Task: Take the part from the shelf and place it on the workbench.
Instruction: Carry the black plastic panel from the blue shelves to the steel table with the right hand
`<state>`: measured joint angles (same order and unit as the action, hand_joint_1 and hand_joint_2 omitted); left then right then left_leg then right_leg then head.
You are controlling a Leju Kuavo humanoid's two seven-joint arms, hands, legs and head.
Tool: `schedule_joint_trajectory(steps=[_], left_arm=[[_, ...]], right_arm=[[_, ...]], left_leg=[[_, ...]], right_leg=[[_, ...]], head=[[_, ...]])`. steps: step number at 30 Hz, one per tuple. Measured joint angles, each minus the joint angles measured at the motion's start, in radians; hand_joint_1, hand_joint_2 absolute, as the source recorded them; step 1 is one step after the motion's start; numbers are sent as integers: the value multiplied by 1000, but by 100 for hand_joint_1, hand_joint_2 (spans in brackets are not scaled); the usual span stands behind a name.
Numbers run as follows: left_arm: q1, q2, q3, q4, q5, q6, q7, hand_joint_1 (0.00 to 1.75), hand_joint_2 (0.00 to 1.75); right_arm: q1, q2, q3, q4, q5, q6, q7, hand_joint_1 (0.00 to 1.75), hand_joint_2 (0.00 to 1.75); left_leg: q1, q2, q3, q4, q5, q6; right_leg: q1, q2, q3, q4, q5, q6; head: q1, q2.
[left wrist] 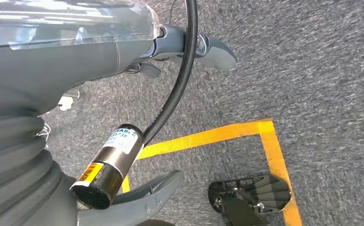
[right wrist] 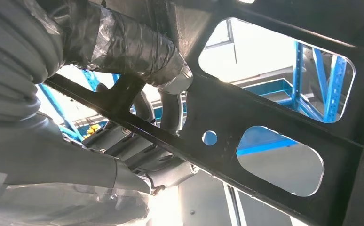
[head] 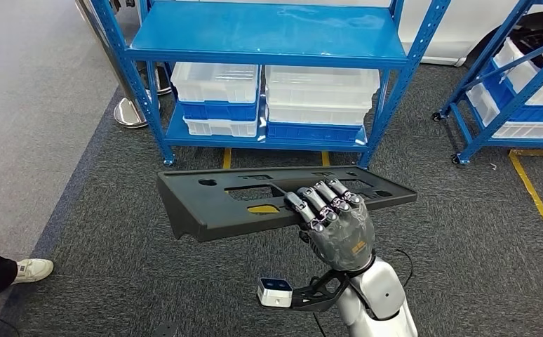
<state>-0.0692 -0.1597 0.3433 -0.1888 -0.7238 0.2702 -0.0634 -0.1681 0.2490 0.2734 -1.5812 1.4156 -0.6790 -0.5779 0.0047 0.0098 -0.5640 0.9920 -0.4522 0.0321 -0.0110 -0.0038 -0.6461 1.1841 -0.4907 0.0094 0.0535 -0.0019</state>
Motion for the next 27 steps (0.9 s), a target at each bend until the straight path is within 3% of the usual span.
schedule_joint_trajectory(steps=[2,3,4,8,15,19,21,24,25,26,27], left_arm=[[-1,0,0,0,0,0,0,0,175],[-1,-1,0,0,0,0,-1,0,175],[-1,-1,0,0,0,-1,-2,0,175],[1,0,4,0,2,-2,-8,0,175],[9,7,17,0,2,-2,-13,0,175],[10,11,21,0,0,-2,-13,0,175],[9,11,21,0,0,-2,-13,0,175],[9,11,22,0,0,-2,-13,0,175],[10,11,22,0,0,-3,-13,0,175],[10,10,22,0,0,-3,-13,0,175],[11,10,22,0,-1,-3,-13,0,175]], right_arm=[[-1,1,-1,0,0,0,0,175,175],[-1,2,-1,0,-1,0,0,175,175],[-2,3,-1,1,-2,0,-1,175,175],[-5,5,-2,13,-13,0,-5,175,175],[-13,6,-2,49,-22,0,0,175,175],[-14,9,-2,56,-27,0,0,175,175],[-16,12,-2,56,-28,0,0,175,175],[-16,12,-2,60,-31,0,0,175,175],[-15,11,-2,62,-31,0,0,175,175],[-14,10,-2,64,-31,0,0,175,175],[-14,10,-2,65,-31,0,0,175,175]], left_leg=[[-2,0,-10,7,6,-8],[-3,0,-13,8,9,-13],[-3,0,-15,8,12,-19],[-4,0,-20,4,20,-6],[-4,-1,-28,8,27,-10],[-1,0,-28,0,34,-8],[7,2,-20,-21,45,-5],[10,3,-22,-29,52,-2],[11,5,-25,-26,52,-3],[12,7,-27,-22,50,-5],[15,9,-29,-16,48,-8]], right_leg=[[5,0,84,-127,0,-11],[8,1,102,-159,-7,-14],[10,1,106,-171,-9,-15],[9,1,100,-182,1,-11],[8,0,89,-172,5,-14],[9,-1,88,-173,5,-8],[10,0,74,-139,-25,-1],[1,3,-4,35,-118,13],[-3,3,-25,80,-130,18],[-7,3,-29,89,-122,23],[-12,0,-15,60,-95,28]], head=[[0,0],[0,0],[0,0],[-1,0],[-1,0],[-1,0],[0,0],[0,0],[1,0],[0,0],[1,0]])
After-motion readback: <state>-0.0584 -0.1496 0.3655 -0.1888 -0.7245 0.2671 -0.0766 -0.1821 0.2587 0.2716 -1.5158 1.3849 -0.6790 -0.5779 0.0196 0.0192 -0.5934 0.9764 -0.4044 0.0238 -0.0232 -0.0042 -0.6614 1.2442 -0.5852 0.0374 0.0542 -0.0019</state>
